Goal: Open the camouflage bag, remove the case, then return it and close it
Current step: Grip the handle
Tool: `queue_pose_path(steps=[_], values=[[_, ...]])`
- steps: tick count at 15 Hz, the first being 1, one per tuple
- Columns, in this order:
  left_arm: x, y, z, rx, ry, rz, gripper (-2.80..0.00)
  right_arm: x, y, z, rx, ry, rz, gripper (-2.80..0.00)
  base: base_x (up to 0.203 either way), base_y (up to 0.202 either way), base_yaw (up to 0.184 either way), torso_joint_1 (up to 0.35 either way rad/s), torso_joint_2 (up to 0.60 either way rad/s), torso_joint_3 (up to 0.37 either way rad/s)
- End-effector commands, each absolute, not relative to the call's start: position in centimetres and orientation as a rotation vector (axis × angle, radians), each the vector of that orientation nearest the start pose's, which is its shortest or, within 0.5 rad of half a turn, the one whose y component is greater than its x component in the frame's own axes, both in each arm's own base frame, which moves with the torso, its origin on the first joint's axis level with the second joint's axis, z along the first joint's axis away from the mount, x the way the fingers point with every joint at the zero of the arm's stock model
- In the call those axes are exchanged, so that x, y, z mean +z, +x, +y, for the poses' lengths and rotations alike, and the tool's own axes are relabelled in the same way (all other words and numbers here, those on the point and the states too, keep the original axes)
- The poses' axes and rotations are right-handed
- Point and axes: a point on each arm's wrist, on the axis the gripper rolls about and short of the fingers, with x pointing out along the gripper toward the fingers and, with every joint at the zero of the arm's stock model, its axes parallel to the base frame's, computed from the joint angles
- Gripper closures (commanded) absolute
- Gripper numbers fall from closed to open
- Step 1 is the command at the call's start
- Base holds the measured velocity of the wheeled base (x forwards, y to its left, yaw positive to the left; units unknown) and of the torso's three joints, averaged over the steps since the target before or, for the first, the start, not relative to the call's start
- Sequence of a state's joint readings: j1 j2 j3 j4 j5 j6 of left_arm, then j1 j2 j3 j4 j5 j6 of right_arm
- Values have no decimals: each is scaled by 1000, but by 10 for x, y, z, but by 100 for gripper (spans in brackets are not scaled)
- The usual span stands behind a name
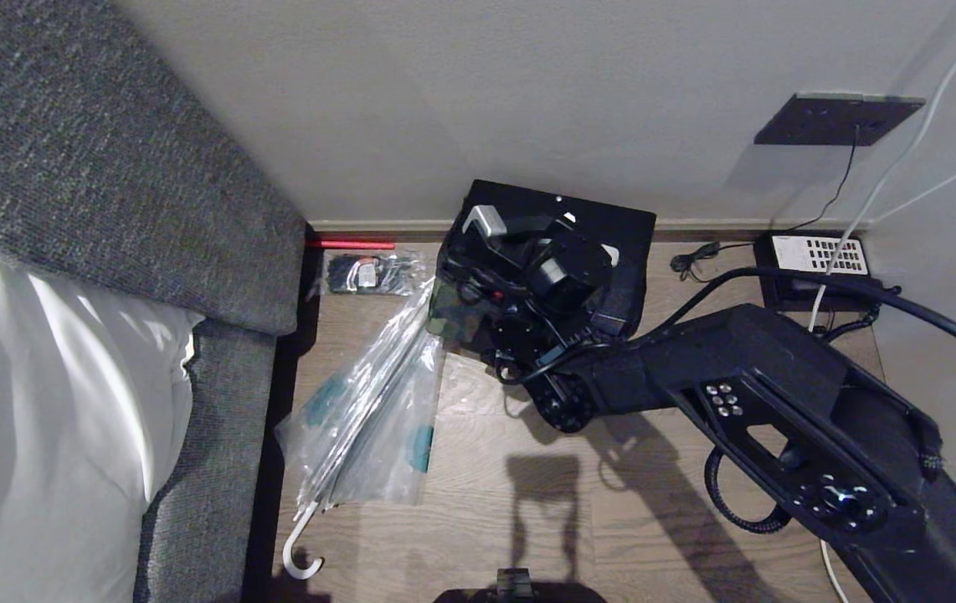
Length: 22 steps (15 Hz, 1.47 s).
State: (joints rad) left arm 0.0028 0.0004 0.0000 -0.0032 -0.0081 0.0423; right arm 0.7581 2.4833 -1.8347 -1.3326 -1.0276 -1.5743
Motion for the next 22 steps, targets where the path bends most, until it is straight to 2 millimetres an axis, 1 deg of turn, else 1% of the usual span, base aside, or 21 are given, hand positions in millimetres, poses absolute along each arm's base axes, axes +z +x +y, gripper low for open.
queue_pose_path(steps=[1, 5, 6, 7, 8, 9, 10, 11, 12, 13, 15, 17, 18, 22], values=[[76, -23, 0, -5, 41, -3, 0, 193, 371, 326, -506, -1011, -117, 0, 0, 0, 0, 0, 0, 0], [77, -23, 0, -8, 28, -7, 0, 195, 371, 326, -510, -1008, -114, 0, 0, 0, 0, 0, 0, 0], [81, -25, 0, -12, 40, -16, 0, 196, 370, 326, -511, -1005, -115, 0, 0, 0, 0, 0, 0, 0], [95, -29, -1, -20, 40, -35, 0, 199, 370, 325, -513, -1005, -115, 0, 0, 0, 0, 0, 0, 0], [113, -33, -1, -29, 19, -47, 0, 200, 370, 325, -517, -1004, -118, 0, 0, 0, 0, 0, 0, 0], [132, -37, -1, -47, -38, -51, 0, 201, 370, 326, -519, -1001, -121, 0, 0, 0, 0, 0, 0, 0], [152, -37, -2, -74, -122, -35, 0, 201, 369, 328, -518, -998, -124, 0, 0, 0, 0, 0, 0, 0], [173, -30, -3, -106, -204, 0, 0, 201, 368, 329, -519, -997, -119, 0, 0, 0, 0, 0, 0, 0], [189, -21, -3, -135, -278, 46, 0, 201, 366, 331, -517, -1000, -111, 0, 0, 0, 0, 0, 0, 0], [201, -8, -4, -161, -346, 100, 0, 201, 366, 332, -517, -999, -109, 0, 0, 0, 0, 0, 0, 0], [214, 21, -6, -245, -454, 182, 0, 197, 367, 333, -516, -1001, -106, 0, 0, 0, 0, 0, 0, 0], [221, 44, -9, -359, -587, 225, 0, 195, 367, 333, -516, -1001, -103, 0, 0, 0, 0, 0, 0, 0], [222, 53, -10, -388, -626, 252, 0, 194, 368, 333, -521, -1002, -90, 0, 0, 0, 0, 0, 0, 0], [203, 96, -10, -392, -684, 383, 0, 195, 368, 332, -526, -998, -81, 0, 0, 0, 0, 0, 0, 0]])
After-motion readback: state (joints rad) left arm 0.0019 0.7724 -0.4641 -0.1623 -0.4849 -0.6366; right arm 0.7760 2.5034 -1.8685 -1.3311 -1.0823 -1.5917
